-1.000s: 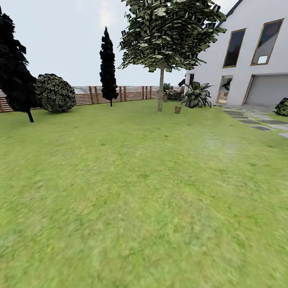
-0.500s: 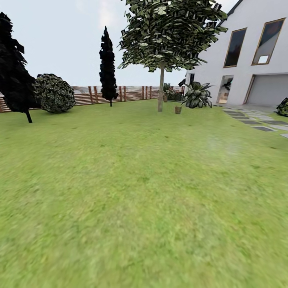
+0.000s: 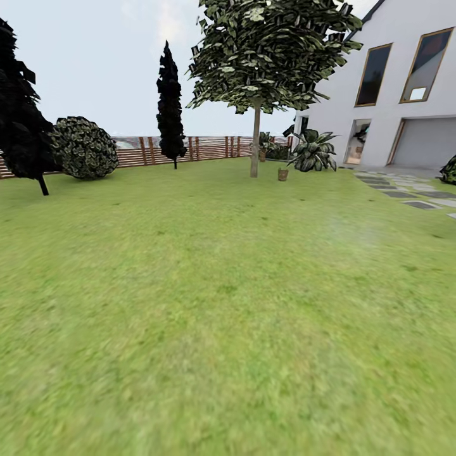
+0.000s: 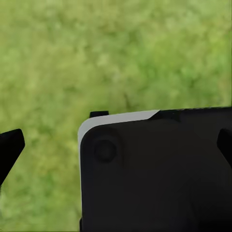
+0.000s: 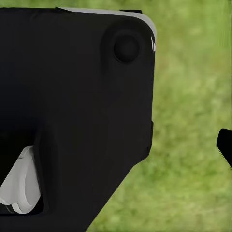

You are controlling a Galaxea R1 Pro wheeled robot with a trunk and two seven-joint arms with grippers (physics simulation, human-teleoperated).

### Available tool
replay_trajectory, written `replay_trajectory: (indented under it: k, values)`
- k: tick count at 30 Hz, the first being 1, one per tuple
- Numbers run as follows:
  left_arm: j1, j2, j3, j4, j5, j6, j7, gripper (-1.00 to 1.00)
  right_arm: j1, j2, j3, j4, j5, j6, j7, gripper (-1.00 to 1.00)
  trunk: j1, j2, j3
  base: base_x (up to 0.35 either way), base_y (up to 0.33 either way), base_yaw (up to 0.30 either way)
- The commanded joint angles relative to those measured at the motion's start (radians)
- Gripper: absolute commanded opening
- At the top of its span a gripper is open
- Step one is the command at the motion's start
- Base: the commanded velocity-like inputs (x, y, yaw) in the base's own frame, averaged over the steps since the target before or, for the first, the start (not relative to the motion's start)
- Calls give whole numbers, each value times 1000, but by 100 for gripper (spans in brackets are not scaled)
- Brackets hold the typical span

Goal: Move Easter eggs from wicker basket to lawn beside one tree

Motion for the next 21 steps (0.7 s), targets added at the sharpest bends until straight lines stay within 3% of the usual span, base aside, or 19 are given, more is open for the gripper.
replay_trajectory:
  k: [1, 21]
  values:
    - [-1, 0, -2, 1, -1, -3, -2, 100, 0, 0, -1, -1, 1, -2, 0, 100, 1, -1, -1, 227, 0, 0]
    - [-1, -1, -2, 0, -1, -4, -2, 100, 0, 0, -1, -1, 1, -2, 0, 100, 1, -1, -1, 250, 0, 0]
